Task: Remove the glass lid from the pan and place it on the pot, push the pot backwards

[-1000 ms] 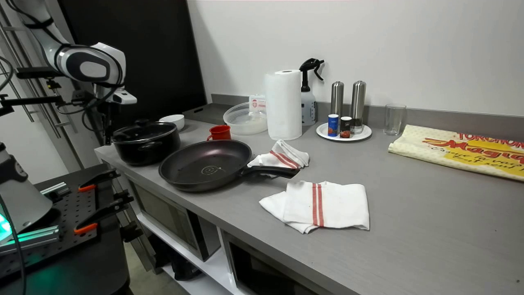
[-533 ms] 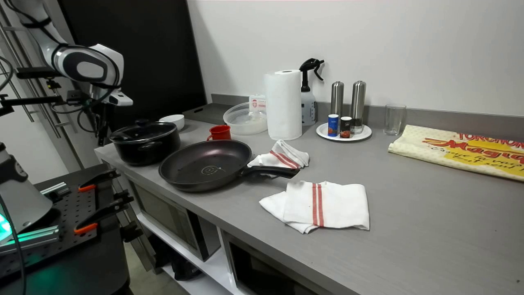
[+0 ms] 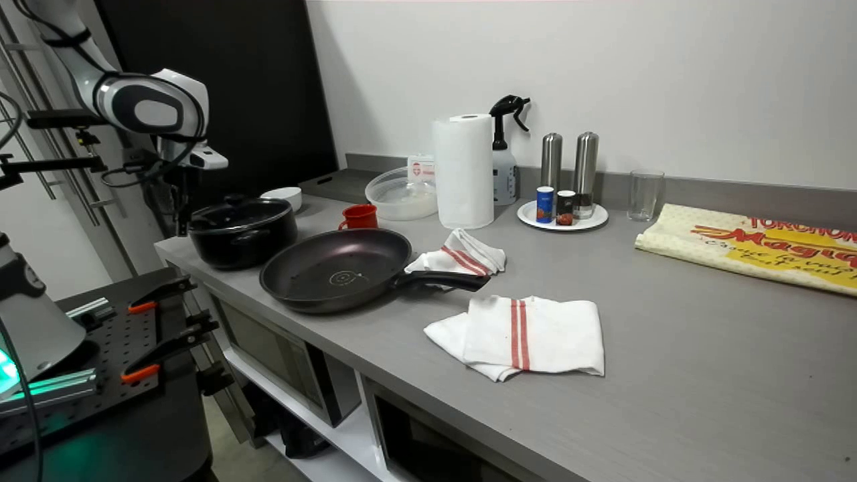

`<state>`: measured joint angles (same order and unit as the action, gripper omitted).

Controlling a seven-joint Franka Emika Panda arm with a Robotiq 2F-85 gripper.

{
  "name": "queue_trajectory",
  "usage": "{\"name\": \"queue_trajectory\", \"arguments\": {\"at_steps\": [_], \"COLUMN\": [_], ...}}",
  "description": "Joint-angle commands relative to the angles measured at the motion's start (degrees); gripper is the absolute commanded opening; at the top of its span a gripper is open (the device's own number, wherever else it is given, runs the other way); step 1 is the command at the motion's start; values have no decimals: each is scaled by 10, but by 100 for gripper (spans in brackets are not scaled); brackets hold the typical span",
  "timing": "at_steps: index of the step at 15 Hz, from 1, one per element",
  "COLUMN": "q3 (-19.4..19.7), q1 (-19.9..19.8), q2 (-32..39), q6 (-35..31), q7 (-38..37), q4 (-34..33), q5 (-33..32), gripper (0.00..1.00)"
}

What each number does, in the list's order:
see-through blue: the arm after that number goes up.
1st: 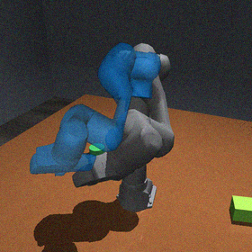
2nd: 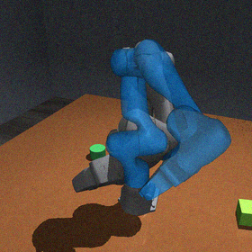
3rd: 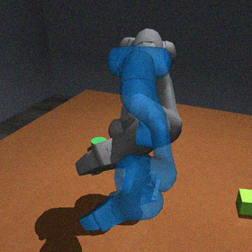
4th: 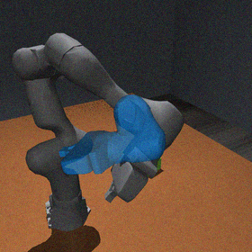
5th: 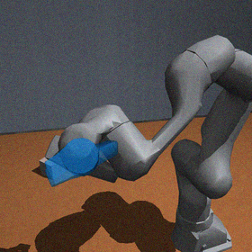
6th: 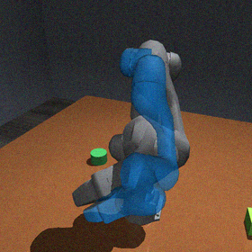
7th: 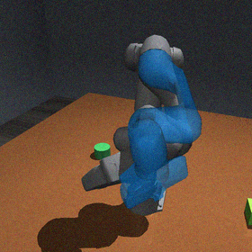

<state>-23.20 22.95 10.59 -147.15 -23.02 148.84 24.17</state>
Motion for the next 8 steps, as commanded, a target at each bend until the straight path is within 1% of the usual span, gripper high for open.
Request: {"name": "queue_trajectory", "arguments": {"at_steps": [1, 5, 8], "q3": [24, 30, 25], "q1": [2, 4, 1], "q2": [24, 25, 15], "q6": [-37, -51, -52], "q7": [-13, -13, -5], "q4": [-17, -17, -11], "q5": [-46, -65, -58], "gripper": [100, 100, 100]}}
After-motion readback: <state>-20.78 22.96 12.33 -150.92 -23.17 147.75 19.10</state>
